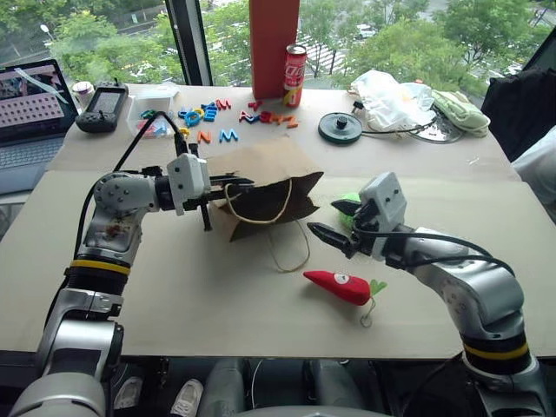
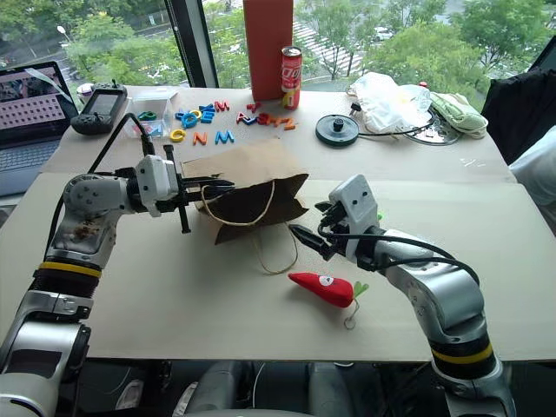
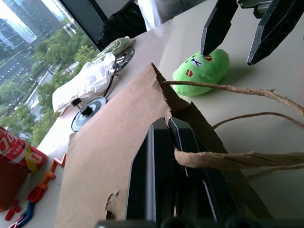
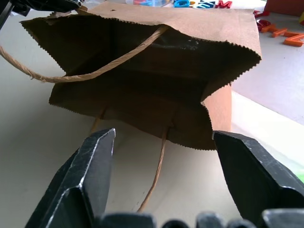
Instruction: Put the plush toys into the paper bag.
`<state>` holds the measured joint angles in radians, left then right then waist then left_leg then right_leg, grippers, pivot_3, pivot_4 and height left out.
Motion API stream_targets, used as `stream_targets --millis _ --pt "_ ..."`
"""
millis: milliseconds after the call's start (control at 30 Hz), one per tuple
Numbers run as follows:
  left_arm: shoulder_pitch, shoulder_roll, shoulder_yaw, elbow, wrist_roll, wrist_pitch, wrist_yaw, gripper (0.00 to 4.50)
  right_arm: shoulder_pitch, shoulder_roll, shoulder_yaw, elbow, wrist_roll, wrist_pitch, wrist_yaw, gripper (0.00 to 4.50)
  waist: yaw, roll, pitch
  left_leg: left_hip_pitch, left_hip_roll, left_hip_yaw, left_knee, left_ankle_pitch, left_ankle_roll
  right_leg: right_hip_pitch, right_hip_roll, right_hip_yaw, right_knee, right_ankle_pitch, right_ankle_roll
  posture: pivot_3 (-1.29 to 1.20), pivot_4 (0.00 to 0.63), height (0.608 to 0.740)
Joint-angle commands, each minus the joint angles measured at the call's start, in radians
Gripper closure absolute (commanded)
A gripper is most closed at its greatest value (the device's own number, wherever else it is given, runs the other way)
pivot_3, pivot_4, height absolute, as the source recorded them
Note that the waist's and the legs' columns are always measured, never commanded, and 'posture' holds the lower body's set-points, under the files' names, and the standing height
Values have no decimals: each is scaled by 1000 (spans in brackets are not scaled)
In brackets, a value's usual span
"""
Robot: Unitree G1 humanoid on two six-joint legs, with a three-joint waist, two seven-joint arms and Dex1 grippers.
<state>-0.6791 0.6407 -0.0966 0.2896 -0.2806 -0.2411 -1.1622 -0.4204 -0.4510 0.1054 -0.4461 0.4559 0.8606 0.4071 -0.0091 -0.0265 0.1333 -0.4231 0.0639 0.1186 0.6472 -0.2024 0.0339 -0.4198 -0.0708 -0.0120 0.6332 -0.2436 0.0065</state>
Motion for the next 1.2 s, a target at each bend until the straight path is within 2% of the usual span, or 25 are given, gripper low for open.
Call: stream_targets --millis 33,133,233,433,567,933,1067,1200 --pt "-2 -4 31 -44 -20 21 6 4500 -78 104 80 66 -64 -56 -55 2427 -3 0 0 0 0 0 0 0 0 0 0 0 0 0 0 0 150 739" --pt "-4 -11 36 -54 -21 35 5 4500 -134 206 134 205 -138 -113 -98 3552 -5 0 0 0 1 1 0 0 -1 -1 2 0 0 0 0 0 150 739" --pt "-10 -22 38 -68 -18 49 13 4500 -174 270 156 330 -194 -177 -115 4444 -3 0 0 -1 1 3 0 1 -1 0 2 0 0 0 0 0 150 739" --pt "-22 -45 61 -109 -43 123 44 4500 -183 312 163 480 -283 -215 -145 4477 1 0 0 -2 0 3 0 1 -1 0 1 0 0 0 0 0 150 739" --pt "-43 -66 94 -132 -86 220 89 4500 -160 298 199 513 -330 -205 -119 4477 -5 0 0 -2 1 3 0 1 -2 -1 2 1 8 0 0 0 150 739" --pt "-58 -96 134 -186 -129 355 153 4500 -143 308 270 556 -418 -158 -74 4477 -11 1 0 0 2 1 0 1 -2 0 3 2 9 0 0 0 150 739" --pt "-43 -95 130 -192 -118 357 156 4500 -148 311 248 524 -426 -148 -70 4477 -11 1 0 1 2 1 0 1 -2 0 3 2 9 0 0 0 150 739" --pt "-35 -89 125 -177 -100 342 156 4500 -148 334 131 399 -365 -68 -87 4477 -9 1 0 0 2 1 -1 2 -3 -1 3 3 9 0 -1 0 150 739"
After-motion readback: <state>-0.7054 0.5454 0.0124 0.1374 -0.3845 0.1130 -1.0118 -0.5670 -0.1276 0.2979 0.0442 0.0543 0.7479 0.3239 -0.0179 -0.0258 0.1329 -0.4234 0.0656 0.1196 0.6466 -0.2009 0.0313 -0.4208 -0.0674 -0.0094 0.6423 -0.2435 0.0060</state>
